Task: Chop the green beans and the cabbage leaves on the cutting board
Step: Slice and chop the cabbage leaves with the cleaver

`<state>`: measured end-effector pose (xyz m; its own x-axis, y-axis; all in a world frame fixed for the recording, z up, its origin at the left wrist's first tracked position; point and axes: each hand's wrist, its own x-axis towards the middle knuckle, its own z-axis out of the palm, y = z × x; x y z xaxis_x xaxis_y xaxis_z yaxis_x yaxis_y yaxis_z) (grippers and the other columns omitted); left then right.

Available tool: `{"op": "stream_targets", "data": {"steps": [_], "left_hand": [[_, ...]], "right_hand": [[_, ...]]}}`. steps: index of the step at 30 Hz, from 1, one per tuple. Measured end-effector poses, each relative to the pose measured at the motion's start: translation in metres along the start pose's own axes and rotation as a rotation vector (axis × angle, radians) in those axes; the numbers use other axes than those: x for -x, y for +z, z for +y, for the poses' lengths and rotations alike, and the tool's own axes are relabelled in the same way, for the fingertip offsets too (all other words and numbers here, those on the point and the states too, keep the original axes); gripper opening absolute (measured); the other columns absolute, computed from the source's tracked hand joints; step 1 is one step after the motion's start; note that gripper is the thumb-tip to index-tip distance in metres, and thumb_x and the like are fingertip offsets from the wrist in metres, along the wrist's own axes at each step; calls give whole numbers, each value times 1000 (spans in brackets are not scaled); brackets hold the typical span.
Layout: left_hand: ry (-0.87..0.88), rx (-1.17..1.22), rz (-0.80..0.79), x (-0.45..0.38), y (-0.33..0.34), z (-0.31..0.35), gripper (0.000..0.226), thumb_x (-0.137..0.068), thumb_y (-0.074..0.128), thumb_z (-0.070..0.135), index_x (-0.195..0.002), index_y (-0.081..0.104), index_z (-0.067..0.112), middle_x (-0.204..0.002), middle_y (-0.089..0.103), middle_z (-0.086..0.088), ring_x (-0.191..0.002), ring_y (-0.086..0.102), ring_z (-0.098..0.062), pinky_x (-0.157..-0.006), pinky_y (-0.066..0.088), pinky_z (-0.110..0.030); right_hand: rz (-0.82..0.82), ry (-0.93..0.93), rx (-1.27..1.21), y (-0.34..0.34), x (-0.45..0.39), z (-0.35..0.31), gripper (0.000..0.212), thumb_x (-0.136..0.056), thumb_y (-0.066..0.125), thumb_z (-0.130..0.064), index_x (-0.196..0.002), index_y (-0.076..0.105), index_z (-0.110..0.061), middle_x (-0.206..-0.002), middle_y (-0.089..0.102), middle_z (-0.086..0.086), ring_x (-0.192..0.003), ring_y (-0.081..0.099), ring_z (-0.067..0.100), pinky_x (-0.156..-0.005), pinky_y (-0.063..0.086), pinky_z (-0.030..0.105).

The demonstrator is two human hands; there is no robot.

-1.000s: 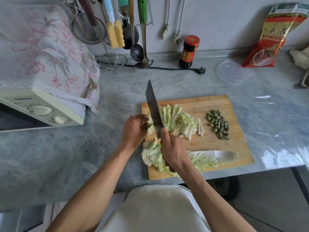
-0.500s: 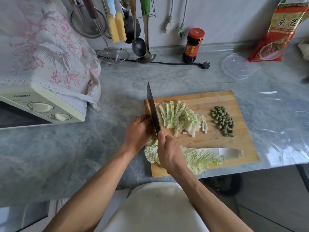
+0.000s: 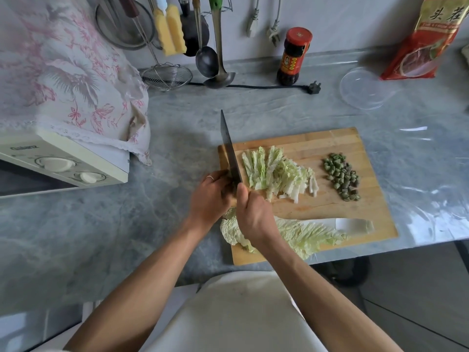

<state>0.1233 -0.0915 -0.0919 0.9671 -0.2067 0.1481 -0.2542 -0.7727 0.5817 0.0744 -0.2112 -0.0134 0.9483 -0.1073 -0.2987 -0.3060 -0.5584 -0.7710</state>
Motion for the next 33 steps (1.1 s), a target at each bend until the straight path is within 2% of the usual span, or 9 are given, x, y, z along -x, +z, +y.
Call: {"op": "stream_targets", "data": {"steps": [3, 6, 10, 14, 19, 24, 28, 31, 33], "left_hand": [[-45, 1, -12, 0, 1, 0, 20, -87, 64, 8, -94, 78, 19, -112, 72, 3, -96, 64, -22, -69, 53, -31], [-52, 32, -22, 4, 7, -6, 19, -87, 63, 9, -97, 77, 18, -116, 70, 3, -96, 65, -23, -72, 56, -37], [-59, 100, -9, 5, 10, -11, 19, -89, 64, 11, -103, 77, 16, -122, 69, 0, -103, 65, -23, -83, 55, -36], [-59, 136, -10, 7, 8, -9, 20, -92, 65, 12, -108, 76, 12, -126, 67, -3, -110, 65, -21, -91, 53, -33], [-71, 140, -26, 9, 7, -9, 24, -95, 60, 20, -115, 72, 16, -127, 67, 1, -108, 66, -17, -89, 55, -34], [-244, 348, 16, 7, 2, -4, 27, -97, 59, 11, -122, 67, 18, -105, 74, 4, -88, 69, -8, -78, 56, -25], [-290, 392, 91, 7, -2, -6, 21, -96, 63, 9, -113, 70, 17, -104, 70, 12, -92, 69, -7, -80, 52, -12], [-224, 315, 98, 7, -2, -11, 21, -93, 65, 6, -111, 73, 12, -116, 71, 1, -98, 71, -17, -86, 56, -26], [-169, 264, 66, 7, -3, -11, 22, -92, 63, 5, -111, 74, 9, -122, 70, -6, -102, 70, -22, -88, 56, -34]], "right_hand": [[-38, 27, 11, -4, -7, 0, 50, -109, 28, -34, -68, 44, -9, -63, 57, 11, -56, 56, 26, -52, 44, 36], [-23, 102, -35, -3, -9, 11, 62, -107, 21, -46, -57, 42, -14, -52, 47, 2, -47, 49, 18, -48, 37, 27], [-44, 150, -157, -10, -15, 16, 66, -106, 20, -51, -60, 47, -11, -52, 50, 6, -44, 51, 22, -47, 47, 34], [-103, 257, -389, -25, -17, 17, 61, -104, 26, -57, -71, 52, -13, -58, 51, 6, -45, 47, 19, -51, 46, 41], [-86, 207, -367, -34, -13, 12, 57, -105, 25, -54, -76, 49, -12, -60, 47, 5, -46, 44, 19, -48, 44, 37], [-58, 106, -236, -36, 1, 7, 60, -106, 25, -51, -71, 48, -8, -59, 46, 12, -48, 46, 23, -47, 44, 39], [-93, 45, -148, -28, 8, 8, 53, -107, 24, -44, -68, 45, -16, -56, 49, 8, -48, 47, 24, -55, 47, 41], [-88, 28, -141, -19, 11, 11, 43, -108, 22, -39, -69, 36, -29, -60, 48, 11, -54, 52, 39, -57, 53, 49], [-96, 24, -133, -14, 12, 11, 41, -103, 18, -47, -68, 35, -33, -58, 48, 11, -55, 54, 41, -57, 52, 53]]}}
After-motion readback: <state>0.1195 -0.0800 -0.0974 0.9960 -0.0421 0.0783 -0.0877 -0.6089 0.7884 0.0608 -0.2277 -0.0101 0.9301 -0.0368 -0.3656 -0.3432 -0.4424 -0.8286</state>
